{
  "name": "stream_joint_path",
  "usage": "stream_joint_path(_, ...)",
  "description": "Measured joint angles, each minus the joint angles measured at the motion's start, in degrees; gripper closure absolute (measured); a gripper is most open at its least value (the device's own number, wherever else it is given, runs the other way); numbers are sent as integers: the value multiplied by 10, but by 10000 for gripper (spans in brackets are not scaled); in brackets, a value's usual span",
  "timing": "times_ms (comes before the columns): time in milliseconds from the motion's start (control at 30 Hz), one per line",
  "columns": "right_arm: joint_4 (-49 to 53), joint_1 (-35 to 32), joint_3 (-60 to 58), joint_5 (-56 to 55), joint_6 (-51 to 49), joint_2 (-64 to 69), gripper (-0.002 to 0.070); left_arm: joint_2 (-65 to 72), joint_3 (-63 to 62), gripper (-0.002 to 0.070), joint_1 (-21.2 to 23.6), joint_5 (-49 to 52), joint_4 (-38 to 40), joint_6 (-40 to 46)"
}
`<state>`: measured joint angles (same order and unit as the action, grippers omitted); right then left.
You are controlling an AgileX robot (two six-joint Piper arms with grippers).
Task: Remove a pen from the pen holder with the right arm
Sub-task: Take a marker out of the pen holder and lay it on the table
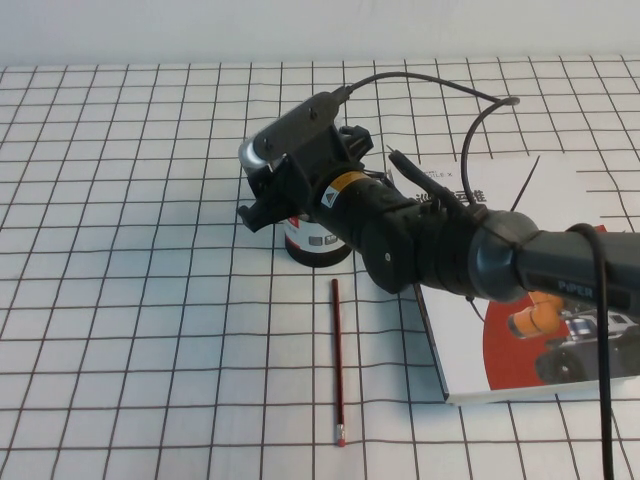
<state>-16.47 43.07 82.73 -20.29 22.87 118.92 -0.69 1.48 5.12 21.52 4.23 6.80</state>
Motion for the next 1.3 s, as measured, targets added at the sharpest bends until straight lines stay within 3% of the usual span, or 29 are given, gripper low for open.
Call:
stream_joint_path(333, -2, -6, 15, 1, 0, 19, 271, 0, 0, 678, 0, 0, 0, 0)
stream_joint_path(600, -9, -10, 16, 0, 0, 20, 505, 0, 0, 678, 0, 0, 0, 0)
stream_joint_path(700, -10, -10, 16, 0, 0, 20, 554, 0, 0, 678, 0, 0, 0, 0)
stream_joint_path(1033, -13, -10, 16, 5, 0, 11, 558, 0, 0, 678, 0, 0, 0, 0)
stream_joint_path(1300, -25, -10, 16, 27, 0, -81, 558, 0, 0, 678, 0, 0, 0, 0)
